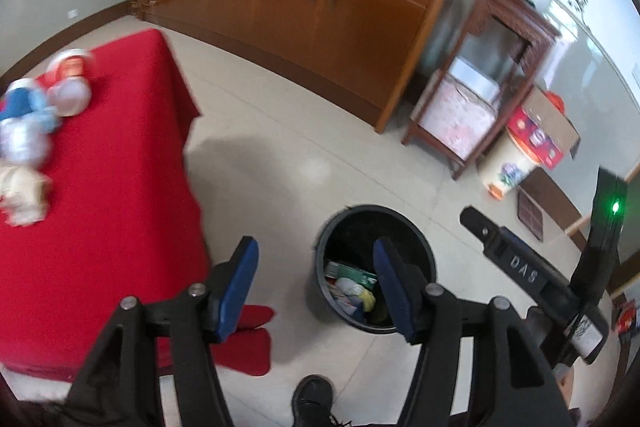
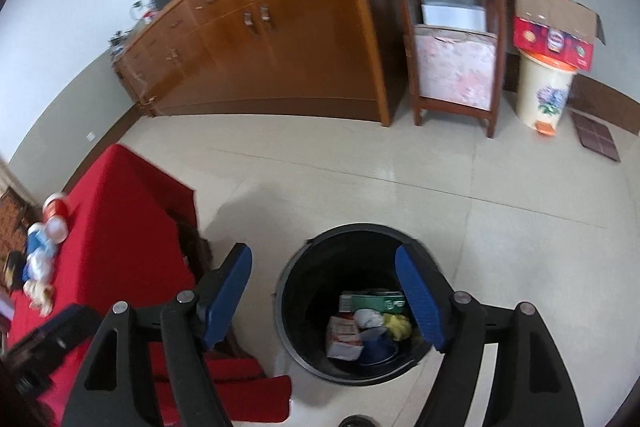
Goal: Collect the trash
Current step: 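Move both open tools back toward the blue and red paper cups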
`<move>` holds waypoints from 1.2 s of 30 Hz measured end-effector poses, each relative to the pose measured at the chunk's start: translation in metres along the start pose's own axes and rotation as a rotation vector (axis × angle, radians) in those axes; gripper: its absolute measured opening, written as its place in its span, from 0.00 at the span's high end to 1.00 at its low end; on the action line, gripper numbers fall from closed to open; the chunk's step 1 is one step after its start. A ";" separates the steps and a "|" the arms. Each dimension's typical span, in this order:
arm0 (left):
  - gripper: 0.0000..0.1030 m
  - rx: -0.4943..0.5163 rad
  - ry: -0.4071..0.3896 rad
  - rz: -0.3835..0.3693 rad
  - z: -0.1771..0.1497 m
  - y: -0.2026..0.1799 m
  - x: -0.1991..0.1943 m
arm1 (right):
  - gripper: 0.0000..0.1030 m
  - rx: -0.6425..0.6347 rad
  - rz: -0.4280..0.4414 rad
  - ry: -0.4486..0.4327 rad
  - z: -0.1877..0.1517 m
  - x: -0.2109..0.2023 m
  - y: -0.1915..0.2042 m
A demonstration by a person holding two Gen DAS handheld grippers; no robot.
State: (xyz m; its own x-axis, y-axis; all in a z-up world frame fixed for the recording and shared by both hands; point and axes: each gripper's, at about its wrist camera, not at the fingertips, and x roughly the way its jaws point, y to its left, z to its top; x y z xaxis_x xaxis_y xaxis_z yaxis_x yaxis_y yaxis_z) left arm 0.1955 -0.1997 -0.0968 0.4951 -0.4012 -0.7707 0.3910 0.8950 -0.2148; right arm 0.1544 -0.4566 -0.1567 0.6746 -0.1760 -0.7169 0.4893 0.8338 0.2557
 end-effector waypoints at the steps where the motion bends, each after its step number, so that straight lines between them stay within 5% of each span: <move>1: 0.40 -0.007 -0.009 0.011 -0.001 0.006 -0.005 | 0.26 -0.025 0.012 -0.001 -0.003 -0.004 0.012; 19: 0.39 -0.209 -0.192 0.285 -0.027 0.156 -0.114 | 0.26 -0.297 0.264 -0.033 -0.047 -0.055 0.192; 36: 0.34 -0.278 -0.217 0.372 -0.001 0.231 -0.113 | 0.21 -0.492 0.412 -0.030 -0.048 -0.043 0.336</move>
State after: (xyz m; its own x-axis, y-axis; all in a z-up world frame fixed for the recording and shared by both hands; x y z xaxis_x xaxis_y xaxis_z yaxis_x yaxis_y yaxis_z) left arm 0.2289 0.0529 -0.0599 0.7230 -0.0506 -0.6890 -0.0489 0.9911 -0.1241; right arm 0.2629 -0.1436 -0.0714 0.7721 0.2014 -0.6028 -0.1191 0.9775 0.1741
